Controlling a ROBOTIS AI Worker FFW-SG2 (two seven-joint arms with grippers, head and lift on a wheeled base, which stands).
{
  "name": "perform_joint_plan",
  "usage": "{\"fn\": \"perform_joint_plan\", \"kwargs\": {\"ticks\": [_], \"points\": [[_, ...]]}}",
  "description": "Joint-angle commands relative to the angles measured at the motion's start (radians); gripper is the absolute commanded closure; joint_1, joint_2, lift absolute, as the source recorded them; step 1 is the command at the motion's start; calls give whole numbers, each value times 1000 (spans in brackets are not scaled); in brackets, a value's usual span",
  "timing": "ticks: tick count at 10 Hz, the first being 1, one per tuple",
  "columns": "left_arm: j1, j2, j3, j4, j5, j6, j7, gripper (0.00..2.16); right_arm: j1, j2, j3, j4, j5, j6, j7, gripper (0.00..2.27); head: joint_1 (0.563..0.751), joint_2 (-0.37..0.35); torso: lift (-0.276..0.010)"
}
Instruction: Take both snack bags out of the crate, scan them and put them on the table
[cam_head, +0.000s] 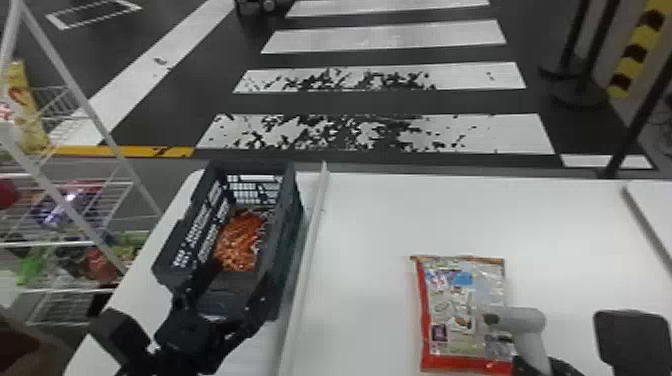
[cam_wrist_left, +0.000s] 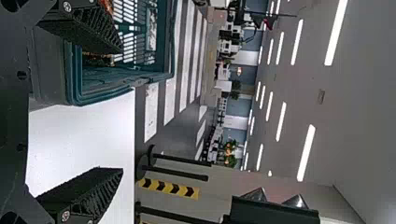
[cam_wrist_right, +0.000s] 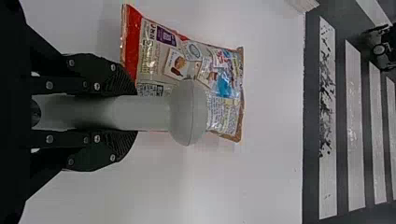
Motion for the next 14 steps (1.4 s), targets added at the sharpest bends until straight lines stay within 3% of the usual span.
{"fn": "perform_joint_plan", "kwargs": {"ticks": [1,4,7,11,14], "points": [[0,0,1,0,0,0,-1,100,-5,1,3,8,0,-9,0,2256,695,187,-92],[0,0,1,-2,-2,0,-1,100,-12,1,-8,24,0,-30,0,2256,695,191,-92],[1,0,1,-2,-2,3,-1,100,-23,-10,-80,47,-1,-92,-5,2256,695,166,-92],[0,5,4,-2,-2,3,1,100,-86,-31,-250,189,-26,-264,-21,2256,695,31,-92],[-3,5,4,0,-2,9,1,100,-144,-39,-322,327,-31,-337,-28,2256,695,-63,-92]]}}
